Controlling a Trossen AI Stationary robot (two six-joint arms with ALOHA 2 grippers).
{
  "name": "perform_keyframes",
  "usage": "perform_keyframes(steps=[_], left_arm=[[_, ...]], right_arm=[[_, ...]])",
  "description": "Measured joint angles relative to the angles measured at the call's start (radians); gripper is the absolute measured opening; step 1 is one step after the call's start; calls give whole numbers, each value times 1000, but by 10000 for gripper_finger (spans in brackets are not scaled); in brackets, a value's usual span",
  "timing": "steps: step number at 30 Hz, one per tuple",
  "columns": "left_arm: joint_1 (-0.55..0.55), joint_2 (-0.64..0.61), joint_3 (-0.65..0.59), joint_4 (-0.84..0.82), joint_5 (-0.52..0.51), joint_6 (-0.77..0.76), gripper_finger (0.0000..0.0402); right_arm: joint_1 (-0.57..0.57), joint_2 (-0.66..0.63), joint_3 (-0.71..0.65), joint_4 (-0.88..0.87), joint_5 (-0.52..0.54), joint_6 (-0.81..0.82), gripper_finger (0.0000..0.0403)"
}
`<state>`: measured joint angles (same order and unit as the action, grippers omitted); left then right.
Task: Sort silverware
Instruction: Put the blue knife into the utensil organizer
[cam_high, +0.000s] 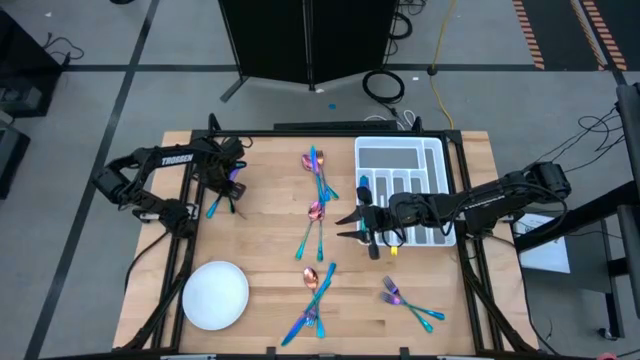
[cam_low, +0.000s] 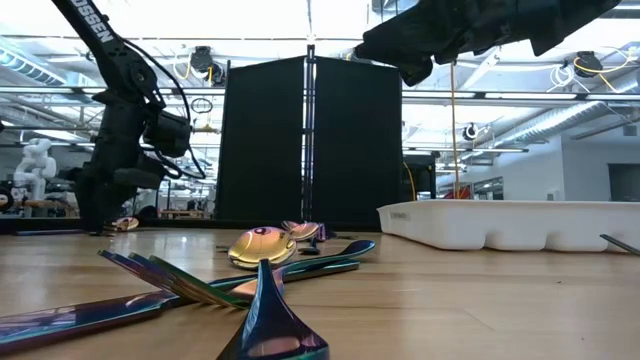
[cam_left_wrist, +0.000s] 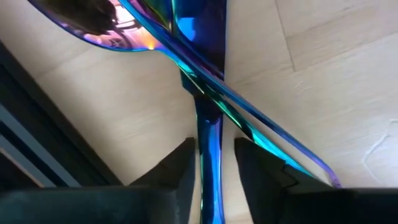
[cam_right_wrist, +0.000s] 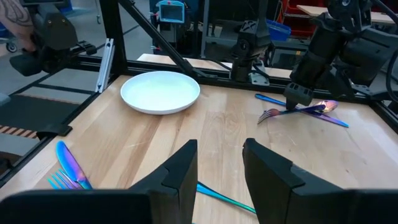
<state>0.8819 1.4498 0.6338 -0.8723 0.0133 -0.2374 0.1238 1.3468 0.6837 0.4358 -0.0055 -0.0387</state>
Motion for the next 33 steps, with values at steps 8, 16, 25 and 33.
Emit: perform_keyframes(steps=[8, 16, 25, 33], left_arm=[[0, 1, -1, 2, 2, -1, 66], [0, 1, 1, -1, 1, -20, 65], [2, 3, 16, -53, 29, -73, 65], [-2, 5, 6, -177, 116, -90, 65]], right_arm=[[0, 0, 0, 0, 0, 0, 114], [0, 0, 0, 0, 0, 0, 114], [0, 0, 0, 0, 0, 0, 114], [0, 0, 0, -2, 0, 11, 114]])
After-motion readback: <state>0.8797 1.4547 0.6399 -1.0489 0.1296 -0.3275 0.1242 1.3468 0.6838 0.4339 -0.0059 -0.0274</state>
